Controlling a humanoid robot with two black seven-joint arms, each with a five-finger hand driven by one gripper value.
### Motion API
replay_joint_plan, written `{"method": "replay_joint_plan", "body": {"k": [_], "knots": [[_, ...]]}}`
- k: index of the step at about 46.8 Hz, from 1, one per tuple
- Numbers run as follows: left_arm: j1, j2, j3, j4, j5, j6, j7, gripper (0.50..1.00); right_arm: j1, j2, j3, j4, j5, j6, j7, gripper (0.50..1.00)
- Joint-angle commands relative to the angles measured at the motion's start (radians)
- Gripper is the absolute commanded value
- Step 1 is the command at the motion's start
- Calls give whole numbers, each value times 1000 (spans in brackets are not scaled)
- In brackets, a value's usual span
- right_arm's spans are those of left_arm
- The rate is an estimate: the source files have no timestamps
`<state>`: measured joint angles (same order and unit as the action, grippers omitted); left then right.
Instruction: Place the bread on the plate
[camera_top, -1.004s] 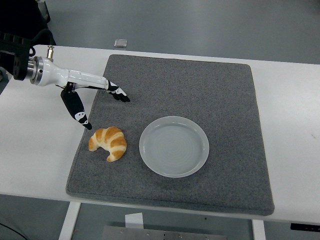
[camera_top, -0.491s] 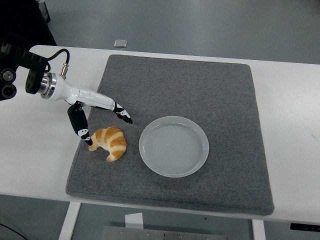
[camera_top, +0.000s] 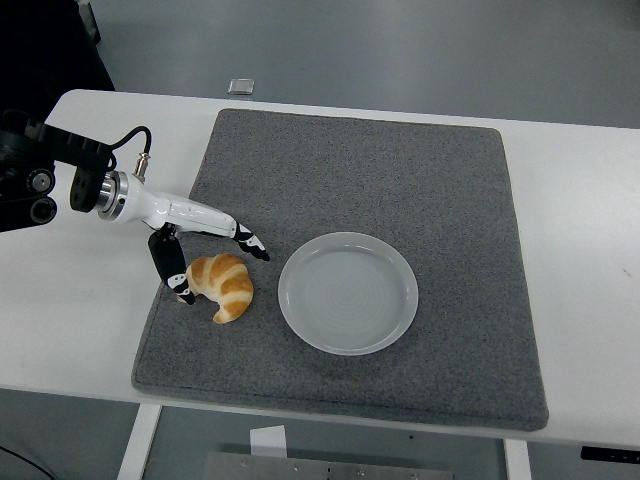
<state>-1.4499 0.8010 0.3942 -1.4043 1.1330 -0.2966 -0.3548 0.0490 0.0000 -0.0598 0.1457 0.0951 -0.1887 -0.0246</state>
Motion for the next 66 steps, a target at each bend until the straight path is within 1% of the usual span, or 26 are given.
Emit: {"method": "replay_joint_plan", "body": {"k": [1,5,22,39,44,48,56,63,66], "knots": [[5,-6,0,5,1,7,0,996,-1,0,0,0,0,0,0,954],[6,-25,0,19,1,16,0,996,0,0,0,0,0,0,0,952],[28,-43,0,33,19,16,3,996,0,0,0,0,0,0,0,952],[46,-54,2,34,70,22,4,977,0,0,0,0,0,0,0,952],[48,-55,2,34,79,22,2,958,0,0,0,0,0,0,0,952],[48,-63,2,36,97,33,2,943,0,0,0,0,0,0,0,954],[49,-68,6,38,117,37,-3,887,0,0,0,0,0,0,0,952],[49,-72,6,41,140,47,-7,849,0,0,0,0,0,0,0,952],[49,-72,6,44,146,53,-9,819,0,0,0,0,0,0,0,952]]}}
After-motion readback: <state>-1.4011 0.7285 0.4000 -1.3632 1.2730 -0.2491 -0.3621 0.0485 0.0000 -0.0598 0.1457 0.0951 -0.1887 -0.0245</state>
